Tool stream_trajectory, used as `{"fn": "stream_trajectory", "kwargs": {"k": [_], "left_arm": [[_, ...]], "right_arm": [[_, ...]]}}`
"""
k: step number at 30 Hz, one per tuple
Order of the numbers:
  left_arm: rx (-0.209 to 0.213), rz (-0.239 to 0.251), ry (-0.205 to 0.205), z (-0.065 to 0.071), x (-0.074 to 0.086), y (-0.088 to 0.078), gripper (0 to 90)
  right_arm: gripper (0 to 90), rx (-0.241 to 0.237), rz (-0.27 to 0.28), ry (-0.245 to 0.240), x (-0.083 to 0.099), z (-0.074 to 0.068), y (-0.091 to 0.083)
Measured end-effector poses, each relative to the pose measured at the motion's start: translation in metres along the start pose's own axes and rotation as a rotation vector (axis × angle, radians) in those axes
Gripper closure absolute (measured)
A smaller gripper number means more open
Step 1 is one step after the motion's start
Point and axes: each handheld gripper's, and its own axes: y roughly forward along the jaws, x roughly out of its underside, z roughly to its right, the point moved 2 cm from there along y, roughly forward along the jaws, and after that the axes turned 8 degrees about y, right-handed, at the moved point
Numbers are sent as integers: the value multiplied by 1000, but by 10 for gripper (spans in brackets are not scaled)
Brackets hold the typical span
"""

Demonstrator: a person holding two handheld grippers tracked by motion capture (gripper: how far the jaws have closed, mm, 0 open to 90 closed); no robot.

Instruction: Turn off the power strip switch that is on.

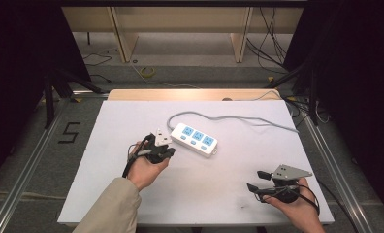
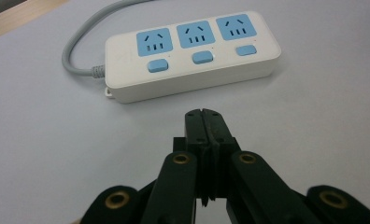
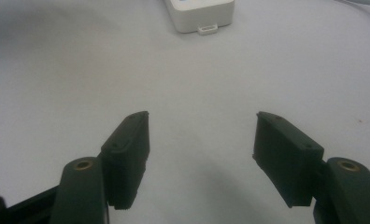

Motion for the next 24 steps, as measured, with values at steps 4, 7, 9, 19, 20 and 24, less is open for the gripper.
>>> {"fn": "stream_trajectory", "kwargs": {"k": [4, 7, 9, 19, 20, 24], "left_arm": [[3, -1, 6, 1, -3, 2, 899], [4, -2, 9, 2, -5, 2, 900], [7, -4, 13, 2, -7, 3, 899], [12, -10, 23, 4, -12, 8, 899], [11, -7, 19, 4, -13, 9, 899], [15, -6, 24, 5, -16, 10, 899]], "right_arm": [[368, -1, 1, -1, 0, 0, 0], [368, -2, -2, -2, 0, 0, 0], [368, -2, 0, -3, 0, 0, 0], [368, -3, -1, -4, 0, -1, 1], [368, -3, -1, -4, 0, -1, 1], [368, -3, -1, -4, 0, -1, 1]]}}
